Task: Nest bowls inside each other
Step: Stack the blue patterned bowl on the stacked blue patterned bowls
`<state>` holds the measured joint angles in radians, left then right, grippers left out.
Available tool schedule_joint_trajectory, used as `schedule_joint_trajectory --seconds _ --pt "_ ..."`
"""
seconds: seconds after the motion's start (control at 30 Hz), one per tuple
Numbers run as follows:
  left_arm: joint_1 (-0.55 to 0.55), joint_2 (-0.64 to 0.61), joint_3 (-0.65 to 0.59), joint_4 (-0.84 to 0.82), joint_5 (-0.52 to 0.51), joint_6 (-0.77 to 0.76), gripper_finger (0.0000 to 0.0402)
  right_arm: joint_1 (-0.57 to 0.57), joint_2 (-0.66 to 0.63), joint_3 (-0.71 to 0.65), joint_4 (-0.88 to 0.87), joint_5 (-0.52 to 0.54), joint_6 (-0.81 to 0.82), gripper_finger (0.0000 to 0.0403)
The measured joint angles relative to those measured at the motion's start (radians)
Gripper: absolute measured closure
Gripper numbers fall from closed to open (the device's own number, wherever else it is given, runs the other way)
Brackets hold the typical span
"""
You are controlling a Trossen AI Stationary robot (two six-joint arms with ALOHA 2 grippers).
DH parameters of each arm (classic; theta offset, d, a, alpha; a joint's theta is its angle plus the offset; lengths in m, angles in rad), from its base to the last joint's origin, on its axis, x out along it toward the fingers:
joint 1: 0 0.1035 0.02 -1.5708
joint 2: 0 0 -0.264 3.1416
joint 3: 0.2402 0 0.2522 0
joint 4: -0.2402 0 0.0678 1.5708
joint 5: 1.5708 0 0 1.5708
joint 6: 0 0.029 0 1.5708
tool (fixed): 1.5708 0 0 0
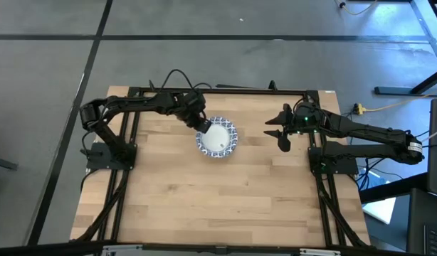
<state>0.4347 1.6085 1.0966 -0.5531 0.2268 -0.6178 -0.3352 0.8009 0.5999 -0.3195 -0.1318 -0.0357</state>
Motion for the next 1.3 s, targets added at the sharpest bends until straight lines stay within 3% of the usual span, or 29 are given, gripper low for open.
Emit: schedule_joint_trajectory --seconds 0.33,0.63,1.07,1.3 --pt "0.005 0.0 0.0 0.046 0.034 0.021 0.0245 0.0 0.0 0.0 0.0 0.0 0.0 0.021" --pt "0.019 -0.006 0.0 0.03 0.028 0.05 0.0244 0.0 0.0 0.0 0.0 0.0 -0.003 0.021" --pt "0.008 -0.027 0.001 0.049 -0.183 0.135 0.0244 0.0 0.0 0.0 0.0 0.005 -0.026 0.021" --pt "0.011 -0.093 0.001 0.027 -0.226 0.155 0.0242 -0.002 0.0 0.0 0.0 0.011 -0.029 0.021"
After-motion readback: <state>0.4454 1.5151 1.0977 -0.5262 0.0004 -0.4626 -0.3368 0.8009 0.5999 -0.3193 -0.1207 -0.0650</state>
